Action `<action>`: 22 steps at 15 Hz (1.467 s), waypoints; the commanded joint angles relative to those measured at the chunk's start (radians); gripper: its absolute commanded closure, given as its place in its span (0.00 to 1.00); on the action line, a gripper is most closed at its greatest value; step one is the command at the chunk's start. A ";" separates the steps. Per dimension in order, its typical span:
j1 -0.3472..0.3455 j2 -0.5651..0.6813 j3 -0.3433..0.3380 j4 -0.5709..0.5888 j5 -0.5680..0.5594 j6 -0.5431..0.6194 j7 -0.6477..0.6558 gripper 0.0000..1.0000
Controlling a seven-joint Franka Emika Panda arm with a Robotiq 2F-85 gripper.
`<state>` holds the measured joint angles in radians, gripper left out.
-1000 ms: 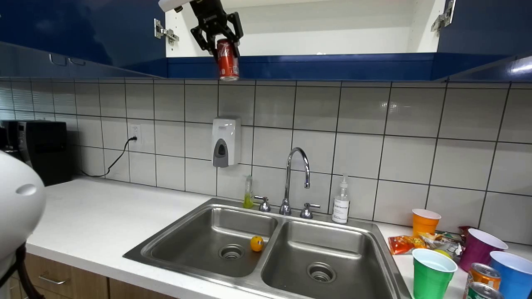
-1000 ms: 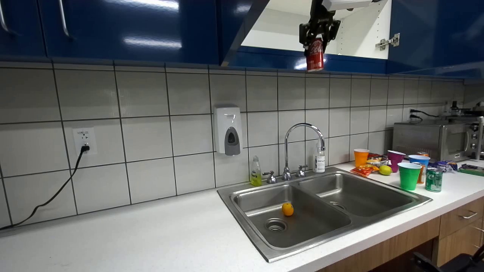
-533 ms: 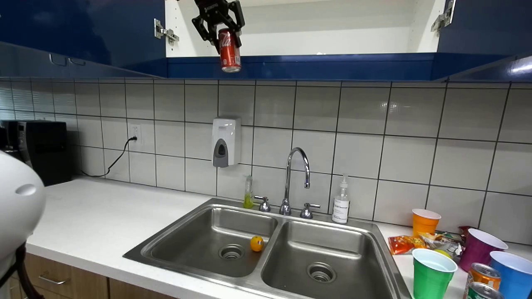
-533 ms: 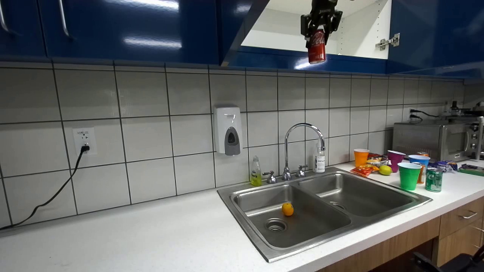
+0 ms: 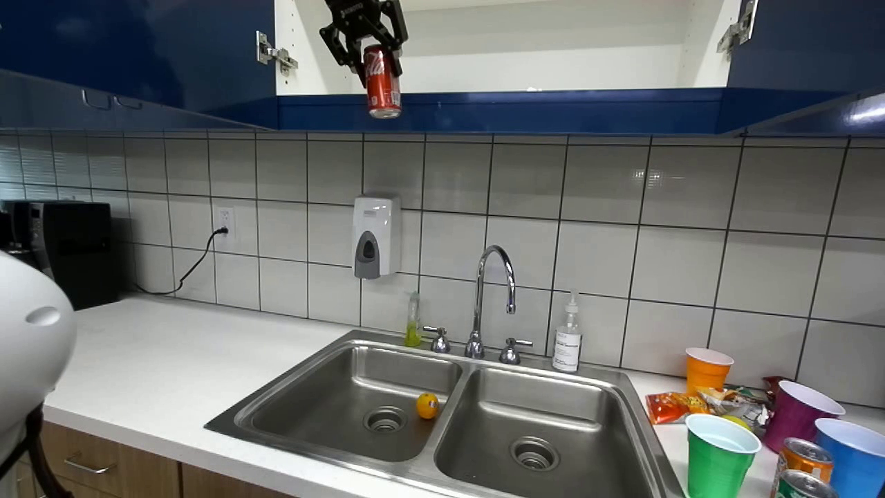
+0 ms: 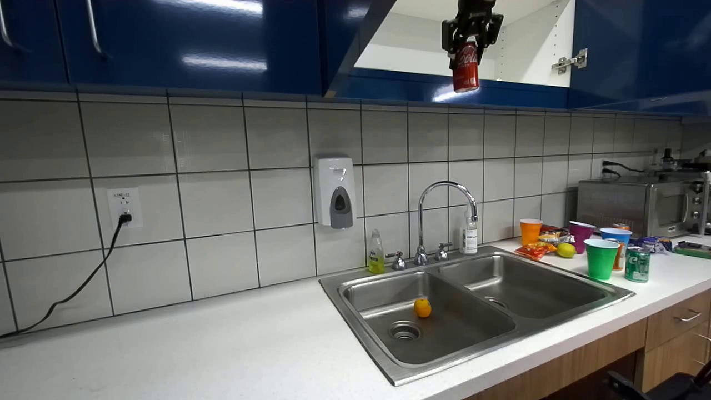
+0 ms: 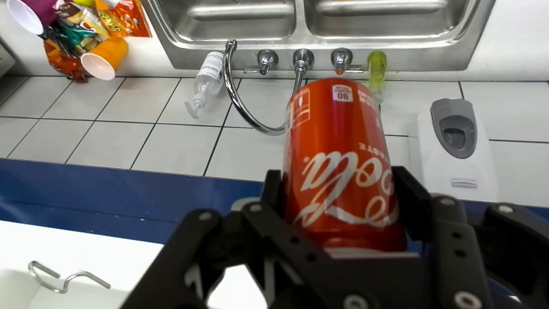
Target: Remove the red can from the sink and put it in the cabinet
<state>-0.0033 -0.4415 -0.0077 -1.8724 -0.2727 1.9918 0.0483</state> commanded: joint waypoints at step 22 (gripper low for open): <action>-0.027 0.068 0.008 0.115 -0.012 -0.011 -0.020 0.60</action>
<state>-0.0068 -0.4115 -0.0095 -1.8361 -0.2730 1.9924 0.0483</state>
